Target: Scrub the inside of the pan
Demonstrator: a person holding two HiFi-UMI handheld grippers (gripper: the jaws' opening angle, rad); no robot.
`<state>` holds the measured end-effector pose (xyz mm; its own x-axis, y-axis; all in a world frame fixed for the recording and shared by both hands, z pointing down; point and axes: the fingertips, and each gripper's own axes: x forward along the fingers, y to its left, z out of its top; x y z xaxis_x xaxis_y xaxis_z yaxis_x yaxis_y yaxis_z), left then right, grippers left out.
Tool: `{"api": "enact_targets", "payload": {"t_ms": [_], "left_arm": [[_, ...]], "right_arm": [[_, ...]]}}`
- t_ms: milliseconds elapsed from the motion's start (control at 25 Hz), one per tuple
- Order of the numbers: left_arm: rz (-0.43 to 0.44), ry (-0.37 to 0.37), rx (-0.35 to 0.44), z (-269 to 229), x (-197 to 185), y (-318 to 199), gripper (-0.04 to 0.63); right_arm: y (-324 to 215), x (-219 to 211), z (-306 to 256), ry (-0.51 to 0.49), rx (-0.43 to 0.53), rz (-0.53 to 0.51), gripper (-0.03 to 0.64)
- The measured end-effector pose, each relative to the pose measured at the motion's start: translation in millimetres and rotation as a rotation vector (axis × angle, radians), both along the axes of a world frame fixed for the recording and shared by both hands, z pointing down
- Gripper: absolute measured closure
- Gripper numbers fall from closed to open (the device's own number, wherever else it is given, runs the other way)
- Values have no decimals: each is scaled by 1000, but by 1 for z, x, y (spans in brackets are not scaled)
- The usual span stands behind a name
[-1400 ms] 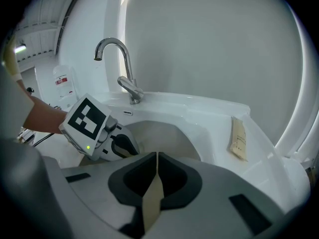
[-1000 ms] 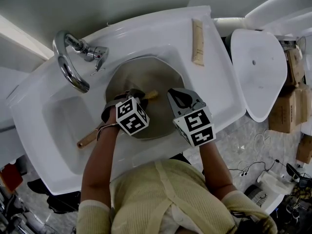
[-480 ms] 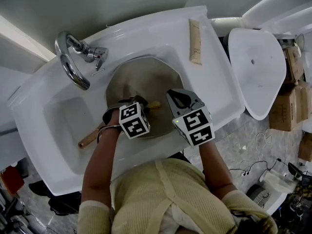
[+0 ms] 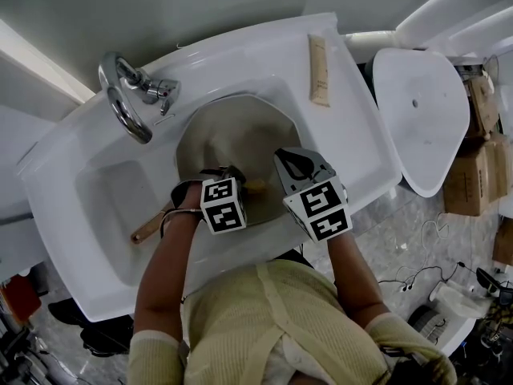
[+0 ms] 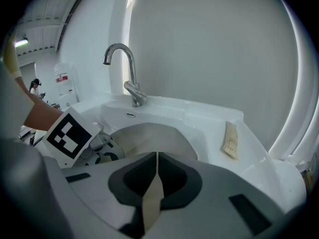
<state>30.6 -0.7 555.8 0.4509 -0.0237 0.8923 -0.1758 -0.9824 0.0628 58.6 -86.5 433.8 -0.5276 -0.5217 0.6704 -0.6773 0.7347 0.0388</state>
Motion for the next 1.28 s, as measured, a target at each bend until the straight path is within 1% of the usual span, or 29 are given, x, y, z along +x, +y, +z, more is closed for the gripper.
{"api": "enact_targets", "payload": {"t_ms": [200,320,480,640,760,960,1080,1160,1280], "left_arm": [[-7,17,21,-10,-5,-1,472],[-23,41,35,-20,-8,-3,472],[-102,66,45,-26,-18,-16,472],[-174,64,86,-31,-31,-37,472],[-209,66,124,-35,-36,-50,472],[-263,73,160,-35,-43,-66,472],[-322,64,194,-36,-49,-80,472],[-360,41,225,-35,-55,-89,472],[-392,7,258,-31,-63,-98,472]], "right_arm": [[4,-4,-1,-3,-2,-15,588],[5,-6,-2,-4,0,-20,588],[4,-8,1,1,-4,-22,588],[4,-15,3,0,-12,-35,588],[3,-19,5,-4,-17,-43,588],[1,-27,10,-6,-32,-63,588],[-1,-29,13,-4,-42,-71,588],[-3,-31,15,-3,-46,-76,588],[-5,-33,17,-2,-52,-87,588]]}}
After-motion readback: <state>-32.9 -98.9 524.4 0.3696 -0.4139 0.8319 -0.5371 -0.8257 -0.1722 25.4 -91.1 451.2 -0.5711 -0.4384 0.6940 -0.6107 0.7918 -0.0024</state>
